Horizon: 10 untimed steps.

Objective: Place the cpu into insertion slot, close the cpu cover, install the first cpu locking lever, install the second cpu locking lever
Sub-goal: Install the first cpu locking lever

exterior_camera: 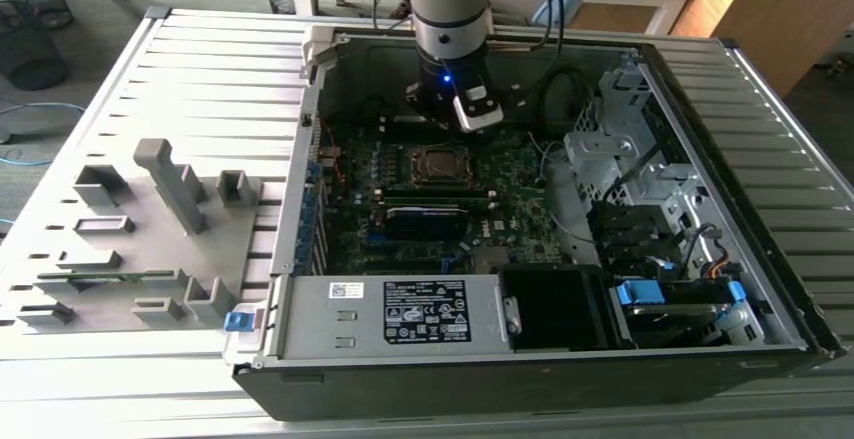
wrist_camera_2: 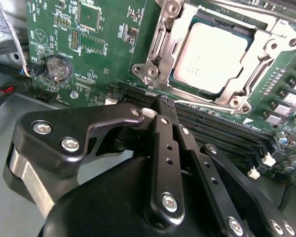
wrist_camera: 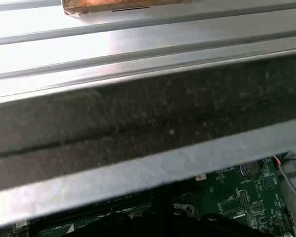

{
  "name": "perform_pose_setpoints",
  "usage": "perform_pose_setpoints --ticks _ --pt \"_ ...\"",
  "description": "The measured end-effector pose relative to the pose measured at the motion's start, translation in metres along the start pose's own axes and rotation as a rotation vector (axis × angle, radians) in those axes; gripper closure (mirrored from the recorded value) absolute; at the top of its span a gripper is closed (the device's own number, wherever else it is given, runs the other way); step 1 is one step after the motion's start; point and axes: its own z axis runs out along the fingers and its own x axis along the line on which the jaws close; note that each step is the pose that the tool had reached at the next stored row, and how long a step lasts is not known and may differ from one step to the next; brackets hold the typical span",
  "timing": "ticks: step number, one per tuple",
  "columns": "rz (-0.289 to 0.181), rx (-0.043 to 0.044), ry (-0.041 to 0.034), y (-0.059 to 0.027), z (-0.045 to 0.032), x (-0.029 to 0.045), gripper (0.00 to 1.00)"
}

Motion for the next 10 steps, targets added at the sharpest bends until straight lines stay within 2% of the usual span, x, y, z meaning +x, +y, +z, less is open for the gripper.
perform_pose_setpoints --ticks 10 --pt "-0.001 -0.0016 -0.0067 -0.0033 0.0015 0.0001 0.89"
